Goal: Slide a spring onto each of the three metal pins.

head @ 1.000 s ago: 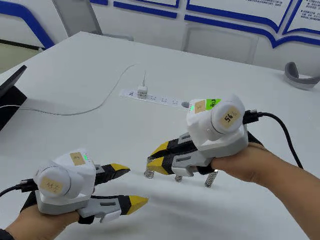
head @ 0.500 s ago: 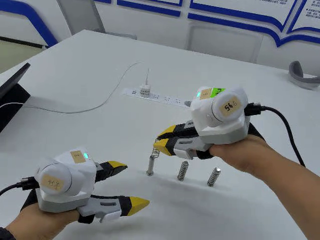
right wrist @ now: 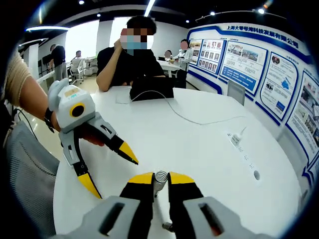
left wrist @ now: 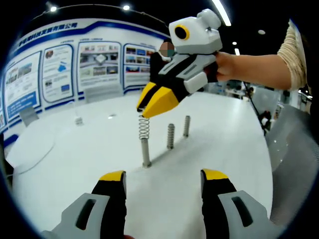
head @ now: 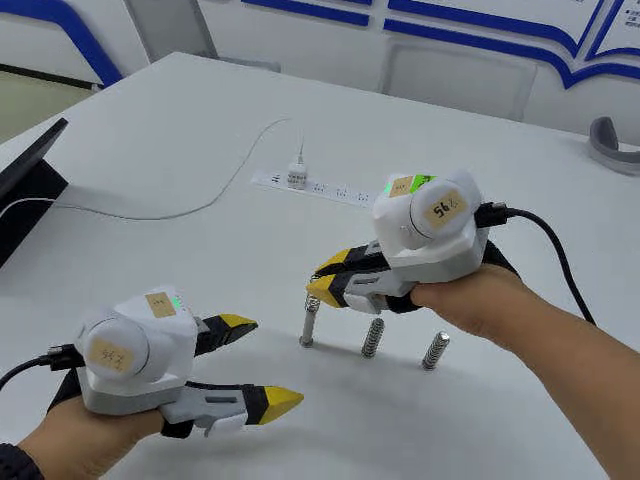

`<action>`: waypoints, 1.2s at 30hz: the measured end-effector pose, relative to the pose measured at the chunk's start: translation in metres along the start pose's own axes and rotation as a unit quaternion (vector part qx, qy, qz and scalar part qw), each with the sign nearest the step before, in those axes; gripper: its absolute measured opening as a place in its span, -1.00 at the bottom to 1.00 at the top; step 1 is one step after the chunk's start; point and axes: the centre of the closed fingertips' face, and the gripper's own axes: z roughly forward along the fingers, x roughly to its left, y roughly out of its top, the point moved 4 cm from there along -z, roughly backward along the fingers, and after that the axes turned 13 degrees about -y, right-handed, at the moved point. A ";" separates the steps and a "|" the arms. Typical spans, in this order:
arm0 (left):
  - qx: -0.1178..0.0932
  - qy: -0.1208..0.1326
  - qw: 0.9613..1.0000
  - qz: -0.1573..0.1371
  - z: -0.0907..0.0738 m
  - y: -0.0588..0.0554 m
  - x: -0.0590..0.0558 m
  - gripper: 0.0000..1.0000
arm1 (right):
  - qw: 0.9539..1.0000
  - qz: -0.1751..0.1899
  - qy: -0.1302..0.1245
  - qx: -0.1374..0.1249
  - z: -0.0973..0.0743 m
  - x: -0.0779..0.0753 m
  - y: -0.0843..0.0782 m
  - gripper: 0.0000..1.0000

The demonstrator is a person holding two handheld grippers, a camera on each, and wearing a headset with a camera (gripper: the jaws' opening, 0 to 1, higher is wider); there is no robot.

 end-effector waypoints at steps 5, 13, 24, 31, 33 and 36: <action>0.001 -0.001 1.000 0.000 0.000 -0.001 0.000 0.22 | 1.000 0.003 0.000 0.004 0.003 0.000 -0.003 -0.77; 0.003 -0.004 1.000 0.000 0.001 -0.001 0.000 0.22 | 1.000 0.005 0.000 0.012 0.010 0.004 -0.013 -0.77; 0.003 -0.002 1.000 -0.002 0.001 -0.001 0.002 0.21 | 1.000 0.003 0.000 0.027 0.023 0.013 -0.027 -0.77; 0.002 0.000 1.000 -0.003 0.001 -0.002 0.003 0.22 | 0.999 0.007 0.002 0.033 0.029 0.016 -0.032 -0.77; 0.003 0.001 1.000 -0.004 0.001 -0.002 0.003 0.22 | 0.999 0.009 0.003 0.036 0.031 0.017 -0.034 -0.77; 0.003 0.002 1.000 -0.004 0.000 -0.003 0.003 0.22 | 0.999 0.008 0.005 0.040 0.033 0.019 -0.036 -0.76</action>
